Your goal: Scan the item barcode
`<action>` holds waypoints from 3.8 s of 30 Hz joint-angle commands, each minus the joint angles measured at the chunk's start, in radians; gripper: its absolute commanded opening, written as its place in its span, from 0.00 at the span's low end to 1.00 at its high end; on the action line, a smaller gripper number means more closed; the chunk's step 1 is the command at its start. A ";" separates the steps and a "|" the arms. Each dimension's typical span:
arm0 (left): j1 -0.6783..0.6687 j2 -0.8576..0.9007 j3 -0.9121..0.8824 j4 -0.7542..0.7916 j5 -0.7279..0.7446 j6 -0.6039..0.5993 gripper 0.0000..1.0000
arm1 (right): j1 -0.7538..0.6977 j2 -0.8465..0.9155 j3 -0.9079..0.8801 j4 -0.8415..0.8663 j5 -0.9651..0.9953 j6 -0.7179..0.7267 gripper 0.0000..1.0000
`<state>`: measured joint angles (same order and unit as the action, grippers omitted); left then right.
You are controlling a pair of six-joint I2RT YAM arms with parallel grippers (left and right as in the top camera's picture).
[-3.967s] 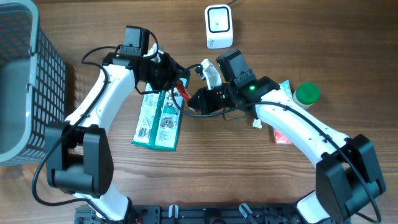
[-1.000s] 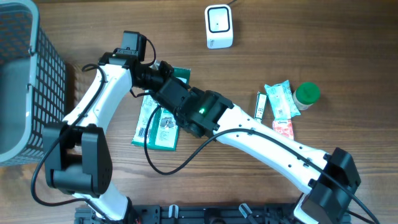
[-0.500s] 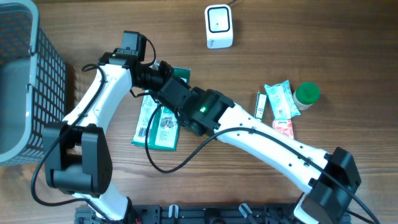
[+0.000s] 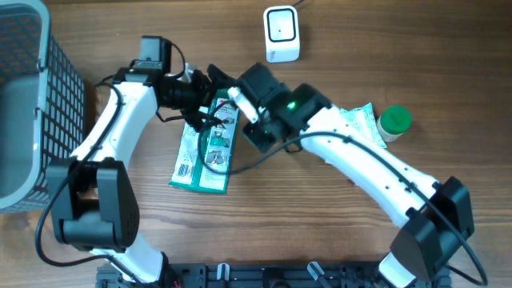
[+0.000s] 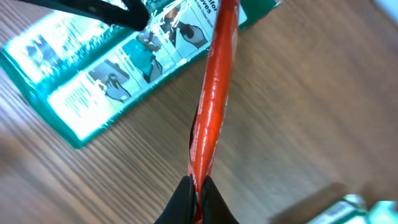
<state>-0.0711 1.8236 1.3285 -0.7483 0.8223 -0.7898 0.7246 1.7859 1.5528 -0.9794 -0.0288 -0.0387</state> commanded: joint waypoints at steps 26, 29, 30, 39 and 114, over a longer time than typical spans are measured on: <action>0.035 0.011 -0.003 0.098 -0.948 0.517 1.00 | -0.418 0.074 -0.010 -0.631 -1.079 -1.183 0.05; 0.035 0.011 -0.003 0.106 -0.948 0.602 1.00 | -0.444 0.074 -0.010 -0.632 -1.080 -1.193 0.04; 0.035 0.011 -0.003 0.106 -0.948 0.603 1.00 | -0.448 0.074 -0.010 -0.631 -1.080 -1.197 0.04; 0.035 0.011 -0.003 0.105 -0.947 0.603 1.00 | -0.449 0.074 0.039 -0.154 -0.937 -0.544 0.04; 0.035 0.011 -0.003 0.105 -0.947 0.603 1.00 | -0.467 0.407 -0.065 0.447 -0.160 -0.463 0.16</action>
<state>-0.0391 1.8236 1.3281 -0.6460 -0.1085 -0.2020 0.2565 2.1757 1.5002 -0.4835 -0.1764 -0.5465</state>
